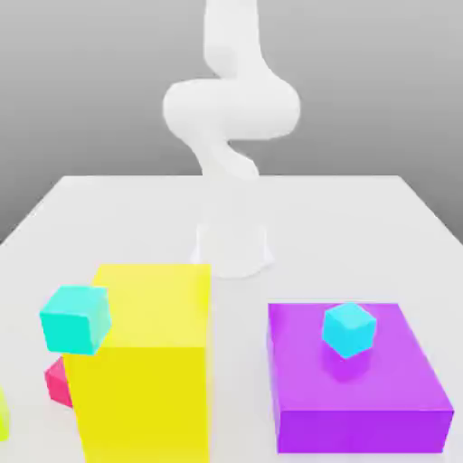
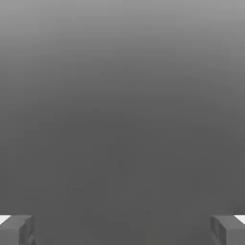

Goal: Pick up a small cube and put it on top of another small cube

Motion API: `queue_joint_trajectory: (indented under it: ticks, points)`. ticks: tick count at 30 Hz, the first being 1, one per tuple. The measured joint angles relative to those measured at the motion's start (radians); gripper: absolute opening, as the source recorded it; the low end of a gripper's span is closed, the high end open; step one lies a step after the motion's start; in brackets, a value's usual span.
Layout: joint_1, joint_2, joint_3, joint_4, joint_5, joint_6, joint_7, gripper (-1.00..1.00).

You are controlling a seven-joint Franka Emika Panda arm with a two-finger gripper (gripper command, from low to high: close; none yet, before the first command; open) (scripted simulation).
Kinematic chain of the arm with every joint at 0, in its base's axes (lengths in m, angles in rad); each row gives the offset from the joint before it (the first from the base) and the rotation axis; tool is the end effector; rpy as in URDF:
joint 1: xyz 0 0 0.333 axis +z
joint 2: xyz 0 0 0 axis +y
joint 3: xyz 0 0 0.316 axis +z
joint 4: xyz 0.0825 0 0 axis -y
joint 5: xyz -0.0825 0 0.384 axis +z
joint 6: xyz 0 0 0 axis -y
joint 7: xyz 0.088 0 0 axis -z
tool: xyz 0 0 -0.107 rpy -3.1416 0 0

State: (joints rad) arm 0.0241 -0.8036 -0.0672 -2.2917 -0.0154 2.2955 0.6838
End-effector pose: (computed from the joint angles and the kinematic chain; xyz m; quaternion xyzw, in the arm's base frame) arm 0.3437 -0.0266 0.7144 -0.8605 0.3247 -0.3661 0.1415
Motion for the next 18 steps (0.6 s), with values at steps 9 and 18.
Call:
queue_joint_trajectory:
  ticks: [9, 18]
  points:
    - [0.099, 0.021, -0.255, 0.026, -0.058, -0.002, -0.420, 0.00]
    - [0.220, 0.100, -0.524, 0.046, -0.105, 0.020, -0.835, 0.00]
